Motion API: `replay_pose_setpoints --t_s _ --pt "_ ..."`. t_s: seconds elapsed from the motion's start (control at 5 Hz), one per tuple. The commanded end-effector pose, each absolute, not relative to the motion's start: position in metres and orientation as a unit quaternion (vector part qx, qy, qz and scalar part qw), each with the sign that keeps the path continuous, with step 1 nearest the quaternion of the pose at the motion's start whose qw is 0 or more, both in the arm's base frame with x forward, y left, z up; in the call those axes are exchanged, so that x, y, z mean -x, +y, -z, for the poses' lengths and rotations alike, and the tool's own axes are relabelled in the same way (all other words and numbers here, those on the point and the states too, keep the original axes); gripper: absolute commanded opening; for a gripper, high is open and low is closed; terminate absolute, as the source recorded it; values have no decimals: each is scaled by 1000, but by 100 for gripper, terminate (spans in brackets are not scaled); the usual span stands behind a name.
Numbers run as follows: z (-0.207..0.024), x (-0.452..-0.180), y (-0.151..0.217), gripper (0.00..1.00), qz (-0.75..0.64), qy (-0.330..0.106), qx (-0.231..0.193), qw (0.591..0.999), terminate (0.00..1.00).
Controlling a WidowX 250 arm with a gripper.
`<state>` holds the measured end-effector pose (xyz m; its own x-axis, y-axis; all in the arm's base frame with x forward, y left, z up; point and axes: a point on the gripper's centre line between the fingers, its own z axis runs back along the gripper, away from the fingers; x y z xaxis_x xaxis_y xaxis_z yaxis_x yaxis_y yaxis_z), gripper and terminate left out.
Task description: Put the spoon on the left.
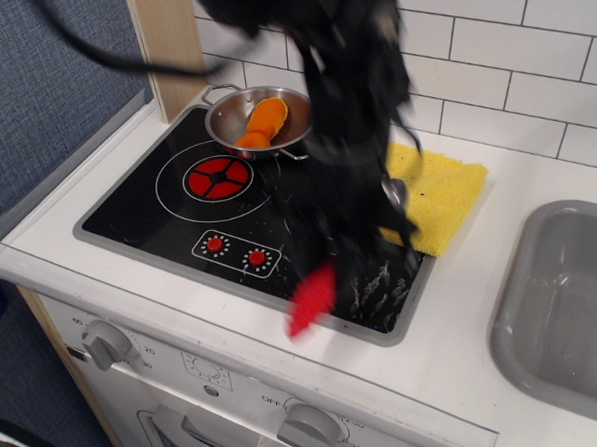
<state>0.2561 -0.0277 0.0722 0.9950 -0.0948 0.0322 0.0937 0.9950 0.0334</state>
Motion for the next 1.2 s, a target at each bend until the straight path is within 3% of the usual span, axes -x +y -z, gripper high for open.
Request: replay_pose_setpoints --t_s 0.0,0.4,1.0 --pt "-107 -258 54 0 9 -40 -45 998 0" --pt "-96 -260 143 0 -61 -6 -70 996 0" --pt "-58 -271 172 0 -35 27 -94 995 0"
